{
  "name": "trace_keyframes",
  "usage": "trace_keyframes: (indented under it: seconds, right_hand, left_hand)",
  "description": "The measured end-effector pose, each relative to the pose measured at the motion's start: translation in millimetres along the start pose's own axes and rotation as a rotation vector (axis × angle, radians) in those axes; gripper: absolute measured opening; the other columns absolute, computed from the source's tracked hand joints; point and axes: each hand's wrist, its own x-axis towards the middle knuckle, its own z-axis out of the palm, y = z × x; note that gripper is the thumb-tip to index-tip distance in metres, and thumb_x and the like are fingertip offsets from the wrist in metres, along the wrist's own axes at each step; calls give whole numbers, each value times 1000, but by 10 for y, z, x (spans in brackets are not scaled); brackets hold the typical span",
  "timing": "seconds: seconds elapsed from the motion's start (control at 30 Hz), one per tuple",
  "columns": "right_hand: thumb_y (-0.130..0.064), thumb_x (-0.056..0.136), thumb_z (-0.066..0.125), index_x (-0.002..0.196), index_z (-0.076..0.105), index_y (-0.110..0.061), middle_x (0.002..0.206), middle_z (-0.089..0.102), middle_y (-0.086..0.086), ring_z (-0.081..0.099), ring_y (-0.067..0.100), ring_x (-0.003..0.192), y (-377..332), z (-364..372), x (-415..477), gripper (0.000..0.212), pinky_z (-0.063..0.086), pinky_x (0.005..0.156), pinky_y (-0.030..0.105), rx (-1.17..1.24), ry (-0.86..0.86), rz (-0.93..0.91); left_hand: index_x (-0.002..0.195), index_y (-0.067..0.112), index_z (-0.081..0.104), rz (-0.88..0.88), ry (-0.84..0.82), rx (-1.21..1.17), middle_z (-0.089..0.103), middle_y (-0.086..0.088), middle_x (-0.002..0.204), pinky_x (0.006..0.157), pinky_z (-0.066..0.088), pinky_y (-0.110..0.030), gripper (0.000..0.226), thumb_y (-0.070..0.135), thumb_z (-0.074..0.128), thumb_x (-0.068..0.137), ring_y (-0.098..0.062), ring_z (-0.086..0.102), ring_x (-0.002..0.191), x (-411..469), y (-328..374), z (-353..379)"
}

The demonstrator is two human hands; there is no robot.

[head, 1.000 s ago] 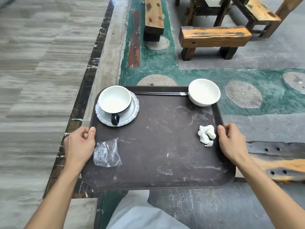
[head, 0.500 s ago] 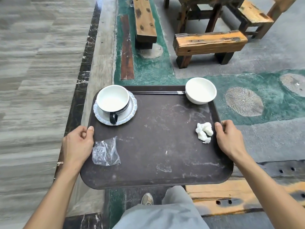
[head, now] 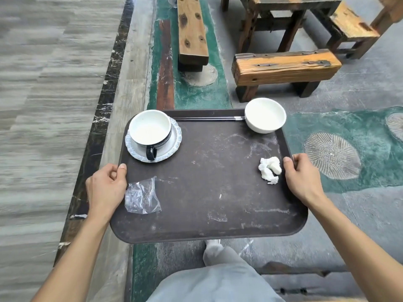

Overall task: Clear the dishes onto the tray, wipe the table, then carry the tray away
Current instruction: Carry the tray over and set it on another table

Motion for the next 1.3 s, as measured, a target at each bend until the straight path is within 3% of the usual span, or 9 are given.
trace_keyframes:
  seconds: [0.33, 0.53, 0.9, 1.3]
  right_hand:
    - [-35, 102, 45, 96, 48, -14, 83, 56, 5, 47, 28, 80, -524, 135, 1735, 23, 32, 71, 37, -29, -24, -36]
    - [-36, 102, 44, 96, 48, -14, 74, 49, -11, 48, 27, 78, -849, 347, 2565, 23, 31, 69, 36, -5, -19, 0]
    - [-36, 103, 44, 95, 49, -14, 75, 54, -6, 48, 27, 79, -1641, 883, 4013, 24, 31, 70, 36, 25, 65, 84]
    - [-35, 101, 45, 95, 51, -14, 85, 59, 6, 52, 30, 86, -2082, 1132, 5779, 23, 34, 73, 37, 17, 85, 99]
  left_hand:
    - [74, 4, 61, -22, 41, 5, 58, -14, 60, 68, 45, -44, 44, 44, 53, 93, -38, 57, 65, 1442, 638, 642]
    - [72, 6, 60, -14, 21, -4, 58, -13, 60, 67, 46, -42, 43, 43, 55, 93, -37, 57, 64, 2401, 842, 1004]
    - [65, 11, 54, 69, -40, -13, 53, -9, 54, 62, 38, -39, 43, 44, 54, 92, -33, 52, 59, 4504, 1120, 1689]
    - [69, 6, 57, 45, -84, -44, 53, -10, 55, 66, 45, -41, 44, 43, 53, 93, -32, 53, 60, 6104, 1761, 2518]
